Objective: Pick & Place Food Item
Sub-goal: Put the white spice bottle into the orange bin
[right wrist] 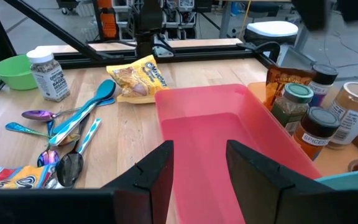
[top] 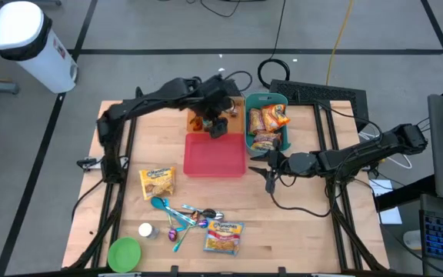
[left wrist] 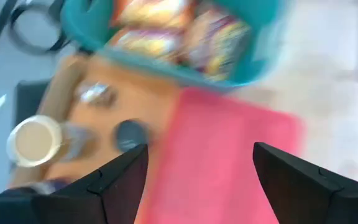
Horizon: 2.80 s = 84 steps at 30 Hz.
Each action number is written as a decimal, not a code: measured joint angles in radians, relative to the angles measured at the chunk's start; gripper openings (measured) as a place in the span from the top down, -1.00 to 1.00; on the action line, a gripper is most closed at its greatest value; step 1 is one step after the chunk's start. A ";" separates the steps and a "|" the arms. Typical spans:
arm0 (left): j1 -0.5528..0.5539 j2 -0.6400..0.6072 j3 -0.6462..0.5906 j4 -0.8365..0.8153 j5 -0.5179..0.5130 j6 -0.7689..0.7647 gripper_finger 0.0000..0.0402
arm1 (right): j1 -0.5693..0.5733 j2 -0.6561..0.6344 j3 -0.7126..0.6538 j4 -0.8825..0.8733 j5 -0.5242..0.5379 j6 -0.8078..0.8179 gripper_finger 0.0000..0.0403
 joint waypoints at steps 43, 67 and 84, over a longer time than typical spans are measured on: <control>-1.219 -0.040 -0.005 -0.433 -0.345 -1.165 -0.49 | 0.002 0.000 0.000 0.035 -0.003 0.080 0.30; -1.334 -0.646 -0.906 -0.165 -0.286 -1.978 -0.49 | 0.002 0.000 0.000 0.062 -0.004 0.079 0.30; -1.241 -0.504 -0.969 0.062 -0.061 -1.894 -0.49 | 0.002 0.000 0.000 0.062 -0.003 0.078 0.30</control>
